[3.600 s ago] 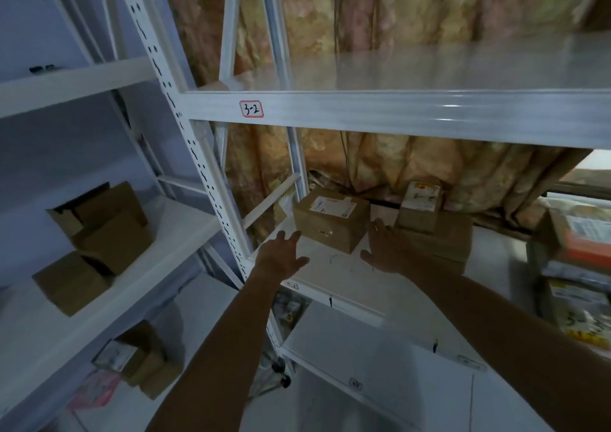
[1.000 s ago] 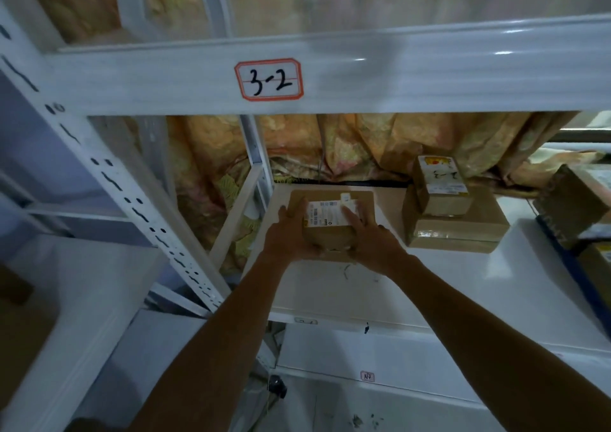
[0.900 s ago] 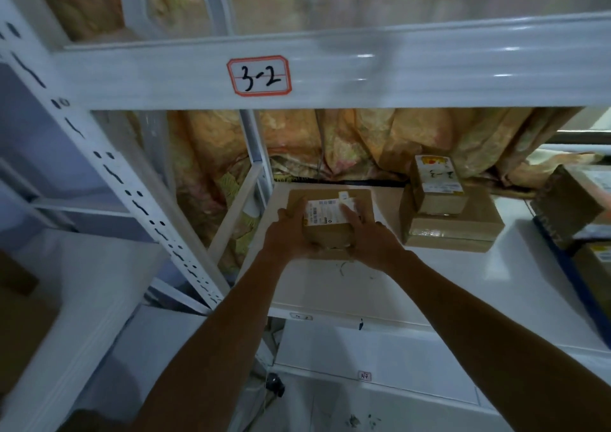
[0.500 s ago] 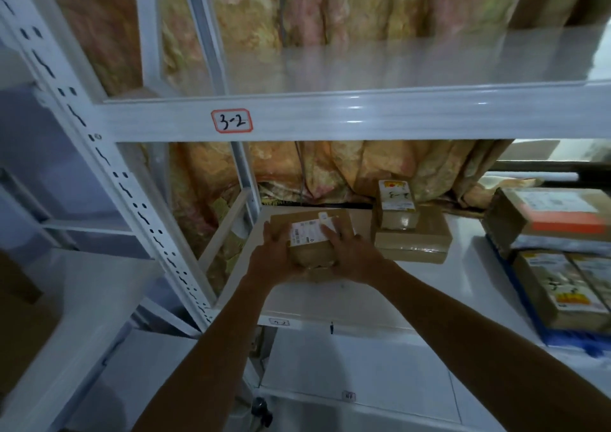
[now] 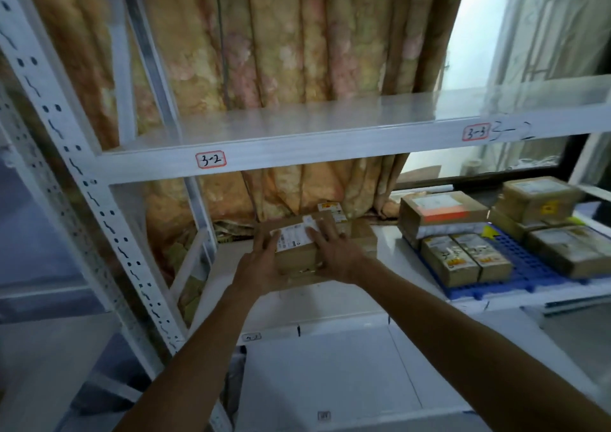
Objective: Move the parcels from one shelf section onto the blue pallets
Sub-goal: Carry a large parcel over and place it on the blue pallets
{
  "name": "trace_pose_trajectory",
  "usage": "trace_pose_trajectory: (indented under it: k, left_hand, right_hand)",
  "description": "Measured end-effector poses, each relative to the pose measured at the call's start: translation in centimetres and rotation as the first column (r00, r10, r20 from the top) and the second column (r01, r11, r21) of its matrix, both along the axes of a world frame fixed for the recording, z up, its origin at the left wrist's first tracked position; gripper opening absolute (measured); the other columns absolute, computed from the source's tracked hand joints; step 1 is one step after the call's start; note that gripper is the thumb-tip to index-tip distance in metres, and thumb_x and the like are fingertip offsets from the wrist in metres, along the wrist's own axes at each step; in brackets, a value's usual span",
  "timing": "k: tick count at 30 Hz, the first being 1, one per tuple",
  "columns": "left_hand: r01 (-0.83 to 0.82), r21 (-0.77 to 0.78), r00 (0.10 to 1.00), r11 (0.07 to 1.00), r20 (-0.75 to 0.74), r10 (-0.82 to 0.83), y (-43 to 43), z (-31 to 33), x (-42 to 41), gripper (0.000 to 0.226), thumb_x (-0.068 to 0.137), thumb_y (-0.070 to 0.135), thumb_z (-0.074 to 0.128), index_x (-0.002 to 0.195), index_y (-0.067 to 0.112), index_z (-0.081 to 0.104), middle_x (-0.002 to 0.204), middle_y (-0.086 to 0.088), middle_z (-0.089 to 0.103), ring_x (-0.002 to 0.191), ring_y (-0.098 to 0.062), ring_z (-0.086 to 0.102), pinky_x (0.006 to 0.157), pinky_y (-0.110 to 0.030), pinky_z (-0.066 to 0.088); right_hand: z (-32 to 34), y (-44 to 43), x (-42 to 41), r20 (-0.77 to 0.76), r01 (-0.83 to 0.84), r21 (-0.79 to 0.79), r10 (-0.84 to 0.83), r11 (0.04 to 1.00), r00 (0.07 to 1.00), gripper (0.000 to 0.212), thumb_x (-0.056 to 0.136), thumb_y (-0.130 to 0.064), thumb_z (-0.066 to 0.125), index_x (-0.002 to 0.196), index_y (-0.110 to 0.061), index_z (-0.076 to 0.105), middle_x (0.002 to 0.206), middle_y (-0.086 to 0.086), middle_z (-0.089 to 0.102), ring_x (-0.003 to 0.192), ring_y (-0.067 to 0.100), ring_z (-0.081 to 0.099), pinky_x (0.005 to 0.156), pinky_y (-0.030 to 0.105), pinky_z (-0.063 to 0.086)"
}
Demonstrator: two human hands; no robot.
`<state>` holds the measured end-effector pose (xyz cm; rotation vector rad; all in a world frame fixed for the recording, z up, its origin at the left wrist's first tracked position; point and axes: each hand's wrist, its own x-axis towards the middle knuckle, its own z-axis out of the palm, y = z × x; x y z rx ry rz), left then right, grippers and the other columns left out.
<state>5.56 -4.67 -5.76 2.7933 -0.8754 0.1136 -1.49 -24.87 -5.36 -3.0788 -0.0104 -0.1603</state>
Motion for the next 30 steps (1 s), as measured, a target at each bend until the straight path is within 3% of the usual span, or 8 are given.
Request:
trace_pose_trajectory:
  k: [4, 9, 12, 16, 19, 22, 26, 30]
  left_hand:
    - [0.066, -0.022, 0.997, 0.998, 0.031, -0.066, -0.8, 0.2, -3.5, 0.114, 0.073, 0.057, 0.077, 0.157, 0.025, 0.007, 0.163, -0.006, -0.008, 0.128, -0.034, 0.05, 0.095, -0.04, 0.05]
    - [0.152, -0.017, 0.988, 0.988, 0.019, -0.151, -3.5, -0.3, -8.3, 0.112, 0.074, 0.054, 0.078, 0.157, 0.025, 0.008, 0.164, -0.008, -0.011, 0.136, -0.033, 0.043, 0.1, -0.04, 0.045]
    - [0.201, -0.025, 0.979, 0.979, 0.025, -0.2, -5.8, 0.1, -10.7, 0.112, 0.075, 0.053, 0.077, 0.157, 0.025, 0.006, 0.164, -0.008, -0.013, 0.139, -0.034, 0.039, 0.101, -0.039, 0.044]
    - [0.265, -0.047, 0.964, 0.963, 0.041, -0.263, -9.3, 1.0, -12.6, 0.112, 0.076, 0.055, 0.075, 0.158, 0.025, 0.004, 0.164, -0.007, -0.014, 0.148, -0.032, 0.021, 0.105, -0.042, 0.042]
    - [0.273, -0.051, 0.962, 0.961, -0.002, -0.273, -12.0, 1.7, -14.2, 0.112, 0.078, 0.059, 0.073, 0.158, 0.028, 0.001, 0.164, -0.005, -0.015, 0.149, -0.035, 0.012, 0.111, -0.048, 0.033]
    - [0.278, -0.075, 0.957, 0.958, -0.069, -0.283, -15.3, 2.1, -15.8, 0.111, 0.078, 0.057, 0.073, 0.158, 0.031, 0.001, 0.163, 0.0, -0.019, 0.15, -0.038, 0.006, 0.116, -0.053, 0.023]
    - [0.297, -0.114, 0.946, 0.948, -0.103, -0.309, -20.8, 2.2, -18.2, 0.112, 0.078, 0.053, 0.076, 0.157, 0.03, 0.001, 0.163, 0.002, -0.022, 0.15, -0.036, 0.005, 0.118, -0.053, 0.019]
    - [0.34, -0.075, 0.938, 0.937, -0.048, -0.344, -26.3, 2.1, -21.6, 0.11, 0.08, 0.057, 0.072, 0.158, 0.026, 0.002, 0.163, -0.003, -0.021, 0.148, -0.036, 0.019, 0.113, -0.046, 0.03]
  right_hand:
    - [0.4, 0.0, -5.8, 0.057, 0.051, 0.013, -0.052, 0.999, 0.997, 0.099, 0.088, -0.044, 0.067, 0.158, -0.02, 0.0, 0.163, 0.016, -0.007, 0.141, 0.047, 0.025, 0.108, 0.052, 0.035]
    - [-0.5, -1.9, -12.1, 0.044, 0.161, 0.067, -0.164, 0.985, 0.985, 0.098, 0.086, -0.044, 0.068, 0.156, -0.027, 0.001, 0.163, 0.011, -0.006, 0.132, 0.048, 0.034, 0.101, 0.056, 0.043]
    - [-0.1, -3.7, -15.2, 0.056, 0.203, 0.055, -0.206, 0.978, 0.977, 0.097, 0.087, -0.045, 0.067, 0.156, -0.027, 0.0, 0.164, 0.01, -0.007, 0.137, 0.049, 0.029, 0.105, 0.059, 0.04]
    - [1.2, -6.6, -18.2, 0.083, 0.264, 0.048, -0.267, 0.963, 0.96, 0.098, 0.085, -0.046, 0.068, 0.155, -0.029, 0.002, 0.164, 0.008, -0.005, 0.14, 0.05, 0.025, 0.107, 0.059, 0.036]
    - [1.8, -9.1, -20.1, 0.093, 0.284, 0.069, -0.289, 0.956, 0.953, 0.099, 0.085, -0.043, 0.07, 0.154, -0.029, 0.0, 0.164, 0.006, -0.005, 0.136, 0.048, 0.034, 0.102, 0.058, 0.042]
    - [1.9, -11.9, -22.1, 0.082, 0.307, 0.079, -0.313, 0.948, 0.946, 0.101, 0.086, -0.042, 0.069, 0.155, -0.027, -0.003, 0.164, 0.005, -0.008, 0.139, 0.048, 0.03, 0.103, 0.059, 0.042]
    - [2.1, -16.5, -25.3, 0.082, 0.355, 0.065, -0.36, 0.933, 0.93, 0.101, 0.088, -0.047, 0.067, 0.156, -0.025, -0.003, 0.165, 0.006, -0.008, 0.14, 0.047, 0.028, 0.105, 0.06, 0.038]
    - [2.0, -22.0, -28.9, 0.084, 0.364, 0.053, -0.368, 0.93, 0.926, 0.101, 0.088, -0.048, 0.066, 0.157, -0.022, -0.003, 0.164, 0.007, -0.008, 0.14, 0.043, 0.028, 0.103, 0.058, 0.04]
